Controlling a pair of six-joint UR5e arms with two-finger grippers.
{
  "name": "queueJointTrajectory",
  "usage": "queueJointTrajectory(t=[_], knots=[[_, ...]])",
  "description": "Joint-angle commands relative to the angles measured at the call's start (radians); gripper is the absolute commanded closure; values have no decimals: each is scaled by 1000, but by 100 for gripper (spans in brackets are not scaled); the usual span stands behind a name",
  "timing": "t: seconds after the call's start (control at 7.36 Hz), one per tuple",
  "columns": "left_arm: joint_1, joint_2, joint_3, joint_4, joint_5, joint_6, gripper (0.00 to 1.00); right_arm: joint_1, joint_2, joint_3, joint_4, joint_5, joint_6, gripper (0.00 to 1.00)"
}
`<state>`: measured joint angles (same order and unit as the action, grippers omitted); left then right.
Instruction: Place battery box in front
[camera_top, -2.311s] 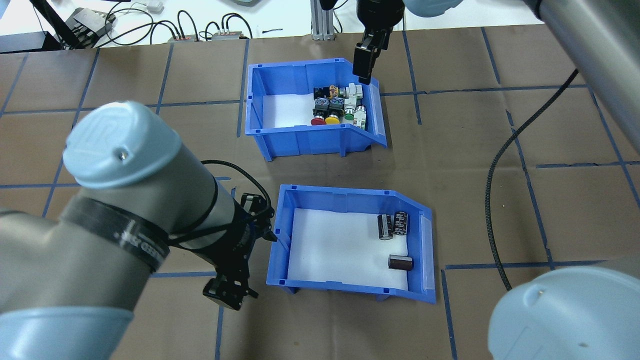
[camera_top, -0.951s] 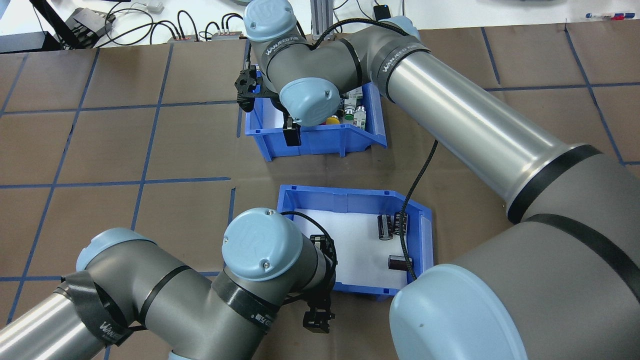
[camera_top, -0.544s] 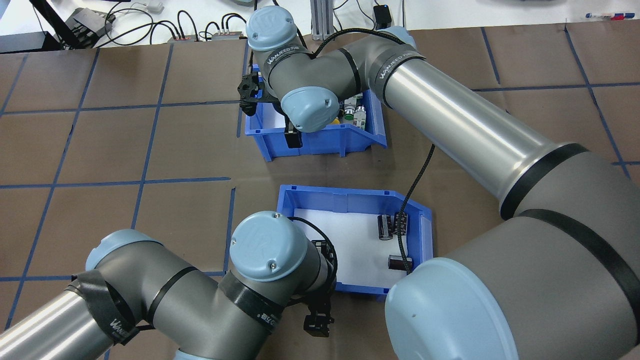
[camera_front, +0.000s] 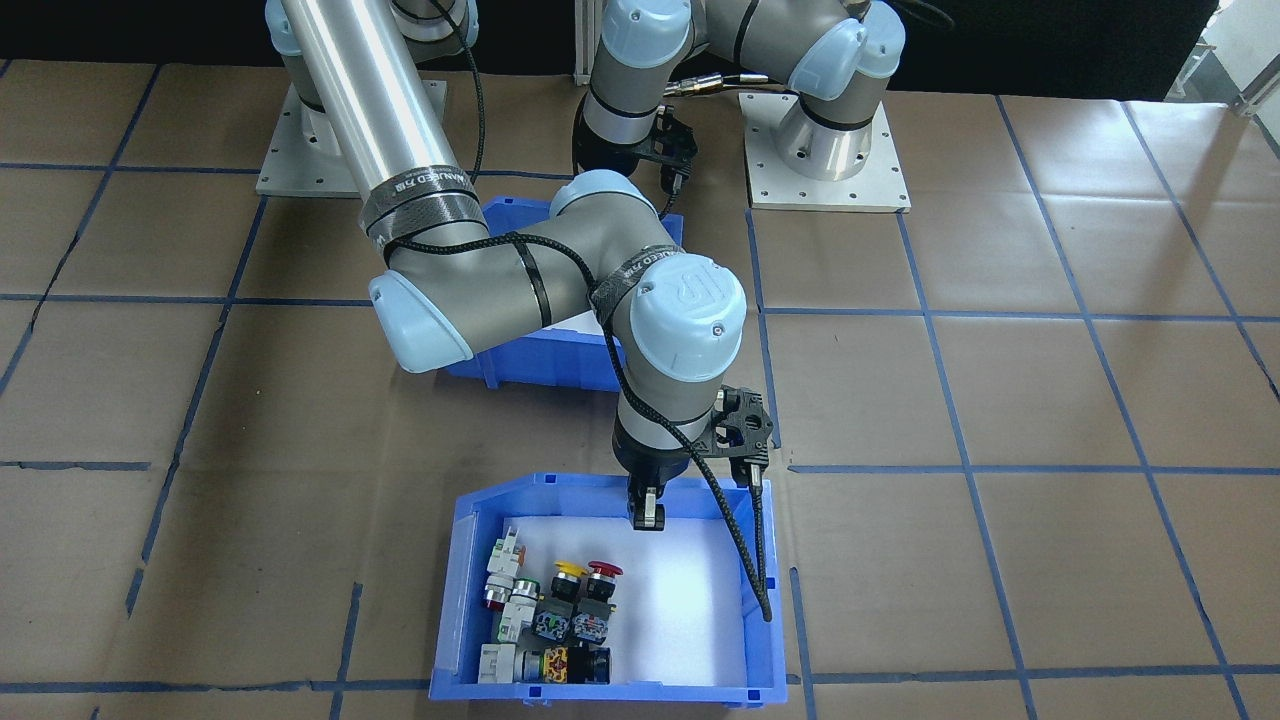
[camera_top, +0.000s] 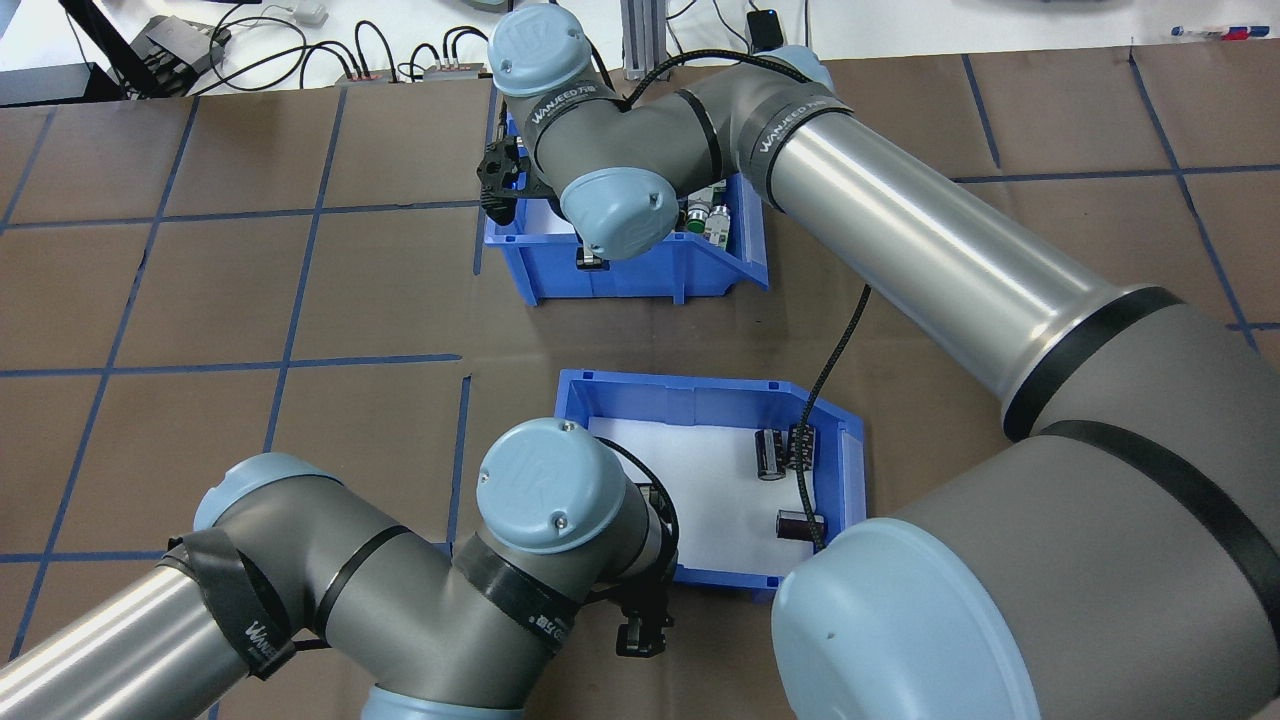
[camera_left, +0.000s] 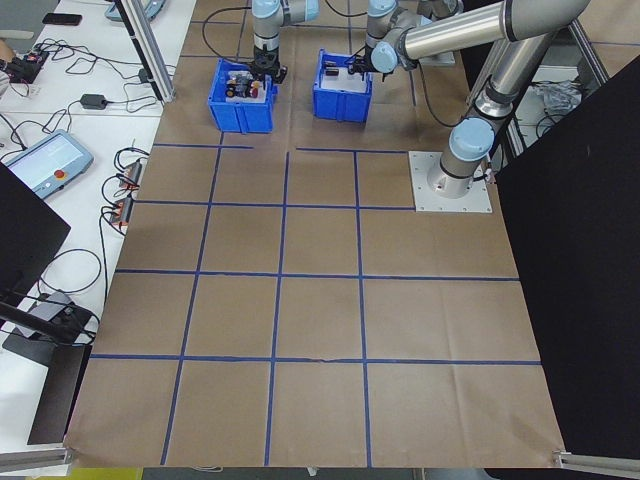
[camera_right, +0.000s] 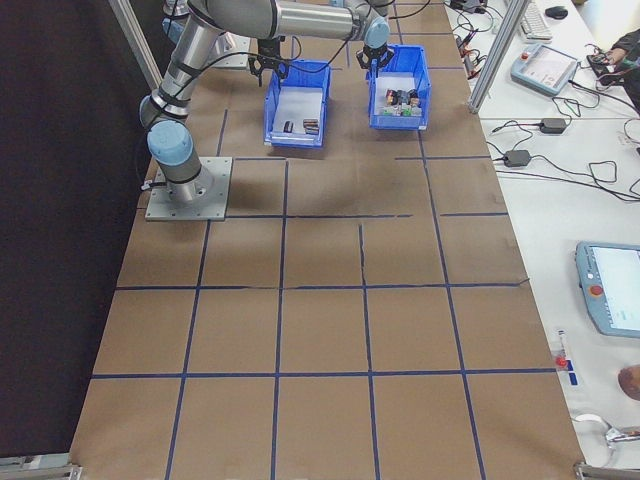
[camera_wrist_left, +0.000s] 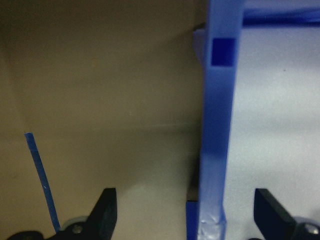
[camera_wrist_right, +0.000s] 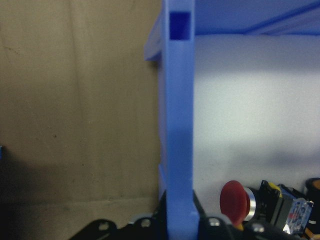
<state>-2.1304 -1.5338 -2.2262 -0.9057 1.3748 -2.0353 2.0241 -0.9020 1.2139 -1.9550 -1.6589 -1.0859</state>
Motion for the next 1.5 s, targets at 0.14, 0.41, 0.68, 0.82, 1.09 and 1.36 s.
queueJointTrajectory(t=[0.14, 0.41, 0.68, 0.82, 1.09, 1.36], knots=[[6, 26, -4, 79, -26, 23, 100, -62, -104, 4, 81, 1, -43, 99], [27, 82, 0, 59, 56, 116, 100, -189, -190, 16, 178, 1, -191, 99], [146, 131, 0, 19, 58, 252, 100, -296, -251, 39, 217, -1, -323, 99], [226, 159, -3, 2, 43, 353, 100, -365, -299, 73, 217, -1, -389, 99], [402, 164, 16, -59, -40, 562, 100, -515, -407, 195, 211, 2, -587, 99], [510, 117, 72, -82, -63, 670, 100, -646, -529, 348, 199, 13, -742, 99]])
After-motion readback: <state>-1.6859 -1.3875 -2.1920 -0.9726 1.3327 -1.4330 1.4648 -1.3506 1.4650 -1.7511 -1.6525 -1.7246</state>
